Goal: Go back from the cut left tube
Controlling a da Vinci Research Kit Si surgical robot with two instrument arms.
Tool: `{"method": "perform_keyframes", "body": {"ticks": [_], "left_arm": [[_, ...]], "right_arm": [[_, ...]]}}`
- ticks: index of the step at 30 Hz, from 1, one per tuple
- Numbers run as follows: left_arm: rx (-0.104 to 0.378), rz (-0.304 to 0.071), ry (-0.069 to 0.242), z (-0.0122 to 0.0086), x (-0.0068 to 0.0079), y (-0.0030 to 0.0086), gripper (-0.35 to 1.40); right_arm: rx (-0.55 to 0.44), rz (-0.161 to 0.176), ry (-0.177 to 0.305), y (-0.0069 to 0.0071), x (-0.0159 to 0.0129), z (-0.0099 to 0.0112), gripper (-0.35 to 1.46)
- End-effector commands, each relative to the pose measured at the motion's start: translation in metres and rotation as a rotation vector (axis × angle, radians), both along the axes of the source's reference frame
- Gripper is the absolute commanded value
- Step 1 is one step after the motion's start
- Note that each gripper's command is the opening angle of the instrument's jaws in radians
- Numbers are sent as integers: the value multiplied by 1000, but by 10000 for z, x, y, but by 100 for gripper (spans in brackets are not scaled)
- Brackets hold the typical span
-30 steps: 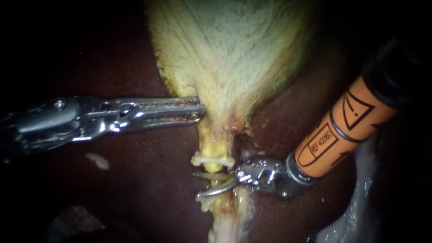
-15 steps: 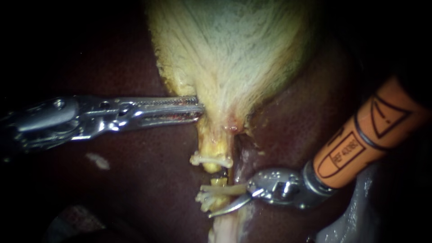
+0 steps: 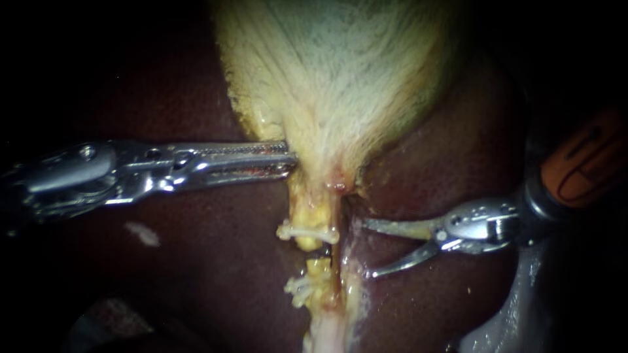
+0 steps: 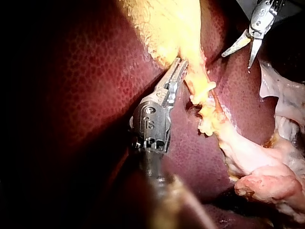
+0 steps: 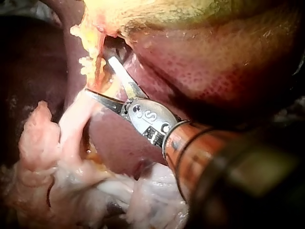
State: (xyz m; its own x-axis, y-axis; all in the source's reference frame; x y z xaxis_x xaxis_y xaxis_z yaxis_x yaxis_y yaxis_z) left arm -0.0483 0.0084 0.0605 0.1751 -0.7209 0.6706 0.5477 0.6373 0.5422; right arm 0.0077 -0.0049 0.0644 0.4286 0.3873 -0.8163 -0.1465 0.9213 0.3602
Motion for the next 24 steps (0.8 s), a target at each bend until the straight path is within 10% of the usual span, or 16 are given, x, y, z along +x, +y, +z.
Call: {"method": "perform_keyframes", "body": {"ticks": [1, 13, 24], "left_arm": [[1, 0, 0, -1, 0, 0, 5], [2, -2, 1, -4, -1, 1, 5], [-12, 32, -3, 18, -22, -28, 5]], "right_arm": [[-18, -3, -9, 3, -4, -2, 143], [-51, -13, -23, 8, -14, -9, 143], [-79, -28, -22, 7, -14, -7, 143]]}}
